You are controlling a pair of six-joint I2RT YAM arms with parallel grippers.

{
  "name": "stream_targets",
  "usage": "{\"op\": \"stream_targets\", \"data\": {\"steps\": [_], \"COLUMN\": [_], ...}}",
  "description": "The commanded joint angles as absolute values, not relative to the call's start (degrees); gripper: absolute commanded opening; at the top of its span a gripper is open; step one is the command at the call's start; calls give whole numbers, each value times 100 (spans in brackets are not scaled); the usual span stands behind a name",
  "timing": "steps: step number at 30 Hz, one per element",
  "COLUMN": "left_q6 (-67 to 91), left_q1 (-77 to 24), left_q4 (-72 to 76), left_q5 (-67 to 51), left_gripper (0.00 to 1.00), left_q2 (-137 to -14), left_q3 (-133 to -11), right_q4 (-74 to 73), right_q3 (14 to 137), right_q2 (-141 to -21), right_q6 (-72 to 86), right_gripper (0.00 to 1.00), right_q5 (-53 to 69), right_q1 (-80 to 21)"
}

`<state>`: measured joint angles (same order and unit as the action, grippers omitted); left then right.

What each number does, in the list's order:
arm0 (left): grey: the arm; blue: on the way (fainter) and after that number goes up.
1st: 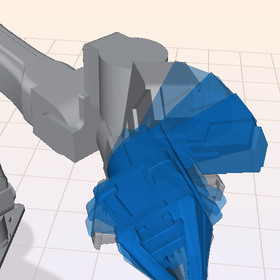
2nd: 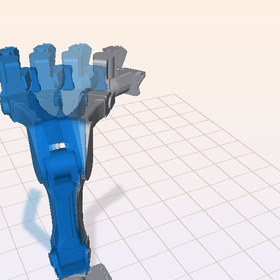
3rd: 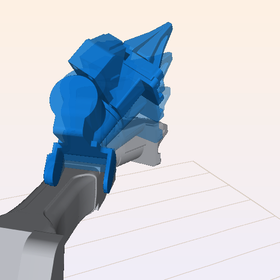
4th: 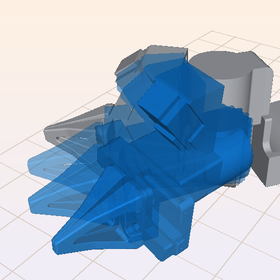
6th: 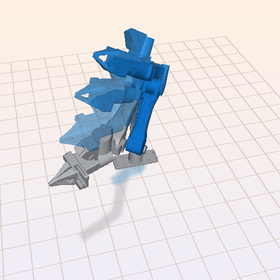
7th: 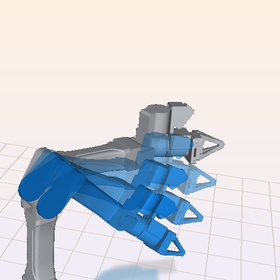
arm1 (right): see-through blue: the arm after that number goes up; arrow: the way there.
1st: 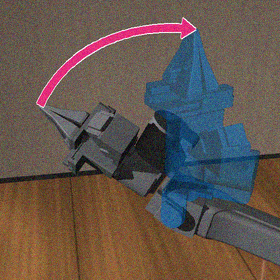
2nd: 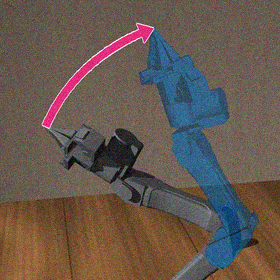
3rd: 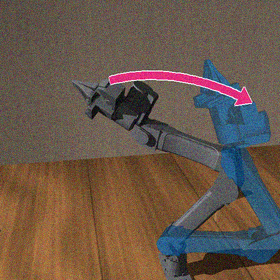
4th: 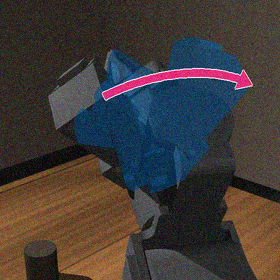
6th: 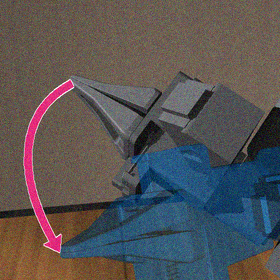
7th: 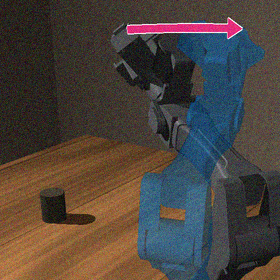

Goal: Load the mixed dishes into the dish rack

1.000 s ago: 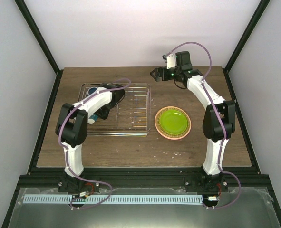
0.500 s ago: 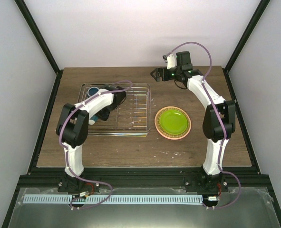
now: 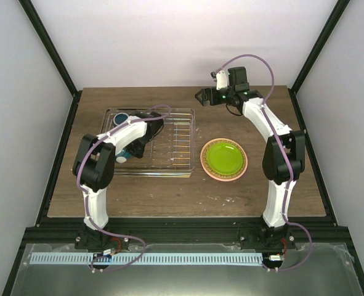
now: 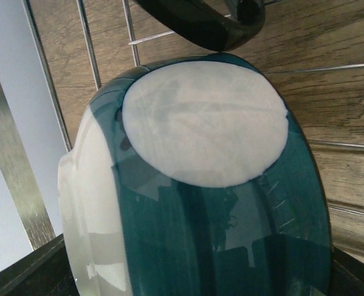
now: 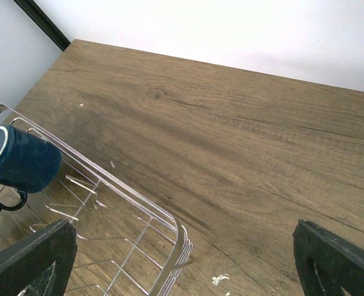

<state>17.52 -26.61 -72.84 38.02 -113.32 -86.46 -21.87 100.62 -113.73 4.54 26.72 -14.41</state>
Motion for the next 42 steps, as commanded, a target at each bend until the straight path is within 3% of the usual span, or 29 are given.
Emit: {"op": "stream_targets", "data": {"steps": [1, 19, 36, 42], "left_q6": [1480, 954, 899, 887], "left_q1": [-2662, -2665, -2672, -2671], "left_q4": [-6840, -6135, -5739, -5695], "left_q5": [2598, 685, 529, 522], "left_gripper": [84, 86, 89, 99], "left_q2": [-11480, -11276, -11489, -11596], "left_q3": [-8562, -8479, -8161, -8242], "right_q4": [-2318, -2386, -2390, -2421], "right_q3": [10116, 10082, 10077, 10081], "right_q2": [-11149, -11057, -11028, -11017], "right_q6": [343, 275, 230, 172], "right_gripper": [97, 98, 98, 98], "right_q5": [2606, 2586, 2570, 2521], "right_q1": [-1413, -1408, -1411, -1415]}}
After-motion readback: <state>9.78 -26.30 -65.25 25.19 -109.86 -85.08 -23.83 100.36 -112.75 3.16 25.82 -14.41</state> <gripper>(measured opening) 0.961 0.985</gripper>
